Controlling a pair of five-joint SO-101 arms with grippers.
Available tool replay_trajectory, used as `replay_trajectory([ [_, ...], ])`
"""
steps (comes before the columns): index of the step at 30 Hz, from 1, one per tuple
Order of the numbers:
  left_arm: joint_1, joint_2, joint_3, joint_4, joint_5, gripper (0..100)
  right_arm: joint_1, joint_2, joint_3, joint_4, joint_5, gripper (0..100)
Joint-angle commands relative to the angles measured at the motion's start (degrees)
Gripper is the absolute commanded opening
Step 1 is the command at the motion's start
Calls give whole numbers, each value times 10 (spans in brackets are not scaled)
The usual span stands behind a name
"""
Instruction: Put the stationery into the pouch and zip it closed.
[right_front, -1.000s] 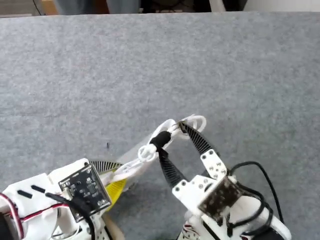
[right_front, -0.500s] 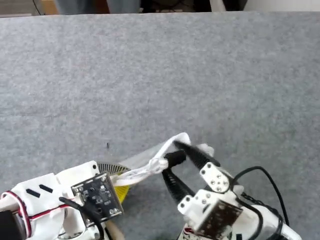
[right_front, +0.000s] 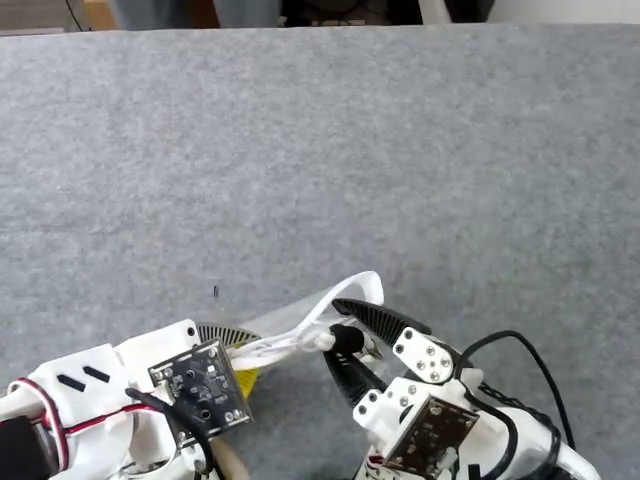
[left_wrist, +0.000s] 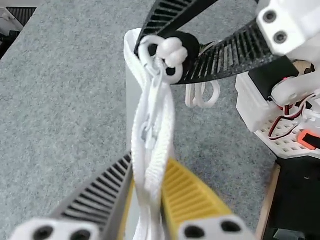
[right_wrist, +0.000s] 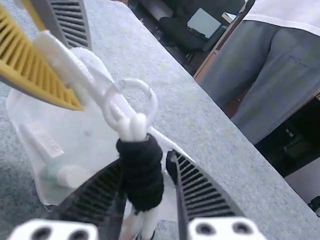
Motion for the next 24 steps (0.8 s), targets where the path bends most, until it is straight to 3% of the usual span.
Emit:
replay_trajectory([
  [1,1,5,52,12,-3,28,-4,12,-31,-2,3,112],
  [10,-109,5,53,-22,-4,28,-3,12,-72,2,2,113],
  [24,-111,5,53,-18,-4,29,-3,12,-46,-38,3,113],
])
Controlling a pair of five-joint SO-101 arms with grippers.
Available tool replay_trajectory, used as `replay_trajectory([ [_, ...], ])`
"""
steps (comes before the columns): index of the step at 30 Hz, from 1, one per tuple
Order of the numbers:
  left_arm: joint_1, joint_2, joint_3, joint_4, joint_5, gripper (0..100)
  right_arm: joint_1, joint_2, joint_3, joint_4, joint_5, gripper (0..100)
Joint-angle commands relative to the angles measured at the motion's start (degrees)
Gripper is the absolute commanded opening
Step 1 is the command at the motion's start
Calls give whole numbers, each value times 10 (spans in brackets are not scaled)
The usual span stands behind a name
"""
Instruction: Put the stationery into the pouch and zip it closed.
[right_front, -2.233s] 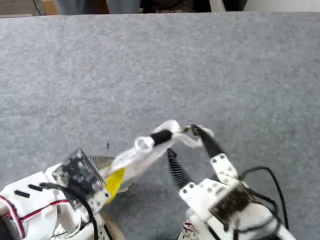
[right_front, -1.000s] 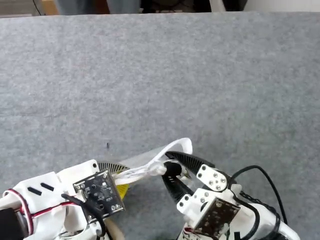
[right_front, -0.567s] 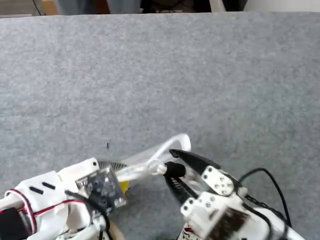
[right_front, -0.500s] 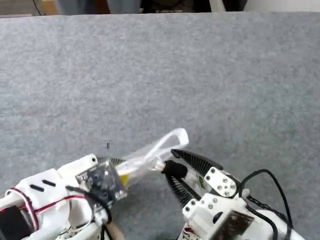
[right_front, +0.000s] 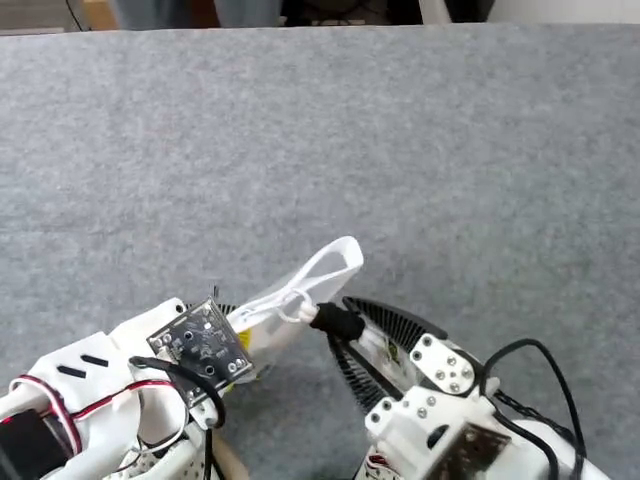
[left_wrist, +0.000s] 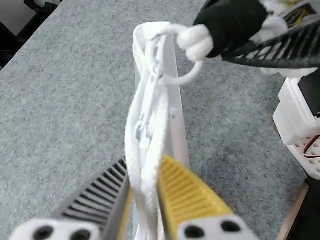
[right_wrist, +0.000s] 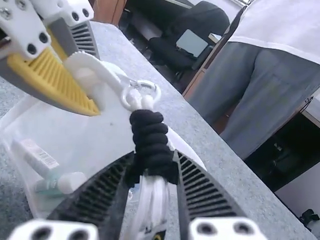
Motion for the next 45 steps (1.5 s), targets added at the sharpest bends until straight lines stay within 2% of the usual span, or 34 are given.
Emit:
replay_trajectory([
  [1,-6,4,37,11,-4,29,-4,11,1,-42,3,113],
  [9,-6,4,37,11,-4,29,-5,13,5,-77,3,116],
  [14,-6,4,37,11,-4,29,-6,15,6,-75,3,167],
  [27,-6,4,37,11,-4,29,-8,12,62,-76,-1,148],
  [30,-10,4,38,11,-4,29,-35,11,52,-74,-7,145],
  [34,-8,4,58,5,-4,29,-74,12,18,-73,-77,145],
  [45,-11,4,59,-13,-4,29,-76,12,41,-38,-207,145],
])
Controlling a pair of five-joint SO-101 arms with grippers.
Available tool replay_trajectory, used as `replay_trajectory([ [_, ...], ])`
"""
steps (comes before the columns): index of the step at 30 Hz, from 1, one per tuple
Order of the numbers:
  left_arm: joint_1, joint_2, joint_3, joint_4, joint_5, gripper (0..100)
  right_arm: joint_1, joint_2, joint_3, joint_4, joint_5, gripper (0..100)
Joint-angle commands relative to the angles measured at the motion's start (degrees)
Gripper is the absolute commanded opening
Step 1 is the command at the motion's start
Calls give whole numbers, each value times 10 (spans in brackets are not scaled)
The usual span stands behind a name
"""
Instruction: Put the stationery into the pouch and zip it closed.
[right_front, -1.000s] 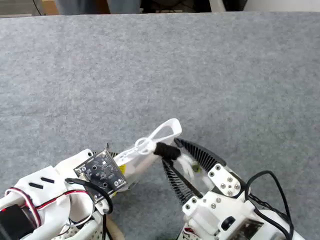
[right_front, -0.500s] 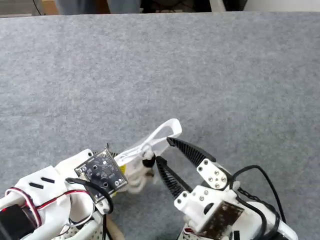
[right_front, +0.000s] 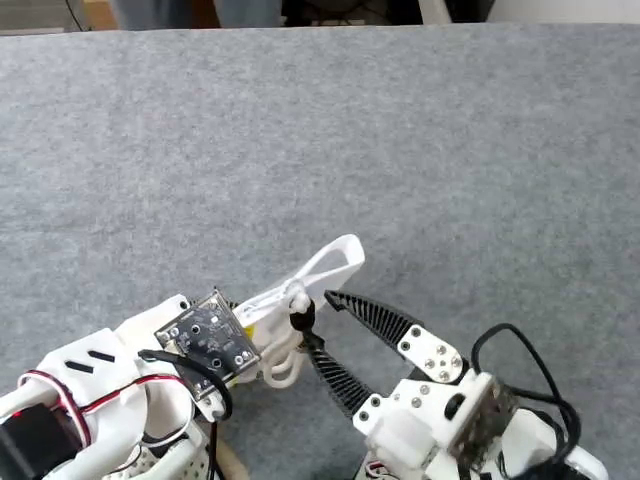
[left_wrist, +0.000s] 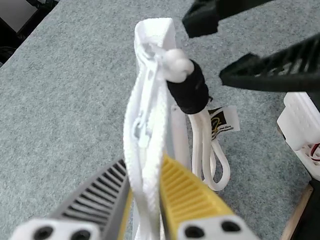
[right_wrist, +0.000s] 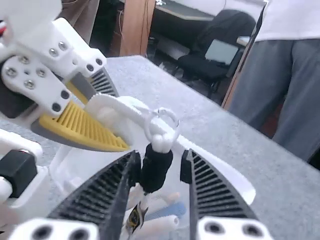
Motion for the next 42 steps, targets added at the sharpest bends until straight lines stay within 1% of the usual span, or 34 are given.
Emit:
replay_trajectory([
  [1,-6,4,37,3,-4,29,-7,11,19,11,-36,145],
  [3,-5,4,37,3,-4,29,-6,11,44,7,-52,145],
  [9,-6,4,37,3,-4,29,-6,15,54,-48,-55,145],
  [16,-6,4,37,3,-4,29,-6,15,55,-47,-51,141],
  [22,-4,4,37,3,-3,29,-7,11,75,-55,-49,52],
  [32,-2,4,37,4,-3,29,-7,15,80,-62,-48,49],
  [34,-3,4,37,4,-3,29,-7,16,80,-62,-33,41],
  [35,-4,4,37,4,-3,29,-5,15,80,-62,-16,14],
  [38,-6,4,37,6,-3,29,-3,12,76,-62,31,11],
  [42,-6,4,37,6,-3,29,48,12,62,-63,58,11],
])
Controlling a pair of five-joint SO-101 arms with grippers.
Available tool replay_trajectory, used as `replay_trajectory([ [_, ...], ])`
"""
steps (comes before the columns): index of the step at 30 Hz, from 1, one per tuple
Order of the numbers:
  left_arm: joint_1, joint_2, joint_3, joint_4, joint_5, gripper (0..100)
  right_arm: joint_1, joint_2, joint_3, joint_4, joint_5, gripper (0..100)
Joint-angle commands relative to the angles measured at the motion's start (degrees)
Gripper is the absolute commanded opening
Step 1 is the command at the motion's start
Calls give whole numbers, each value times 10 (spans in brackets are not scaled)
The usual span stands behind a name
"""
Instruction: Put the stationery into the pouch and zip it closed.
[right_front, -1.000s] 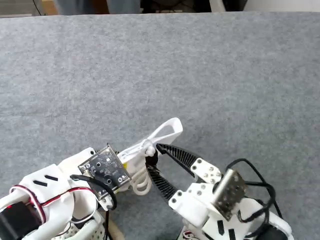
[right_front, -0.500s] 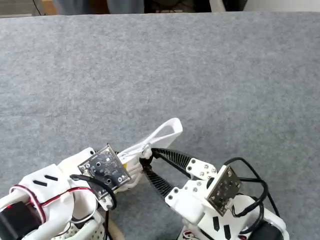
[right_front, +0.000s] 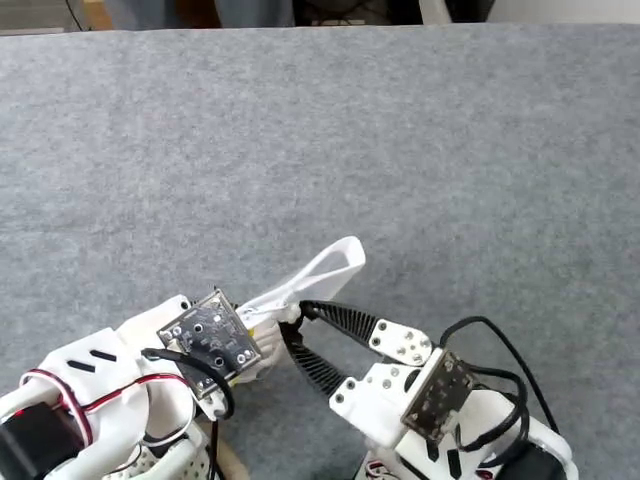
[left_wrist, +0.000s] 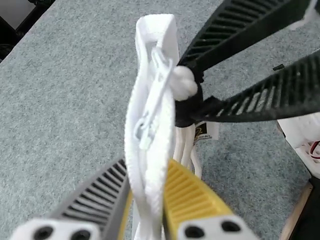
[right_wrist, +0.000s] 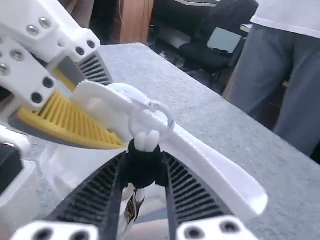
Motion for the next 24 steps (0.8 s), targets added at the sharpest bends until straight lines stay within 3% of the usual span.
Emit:
replay_trajectory([
  [1,-6,4,34,6,-3,29,53,12,-20,-12,27,11],
  [7,-6,4,35,6,-3,29,154,10,-48,-12,96,11],
  [24,0,-1,-46,55,-4,29,291,10,-41,-8,182,11],
])
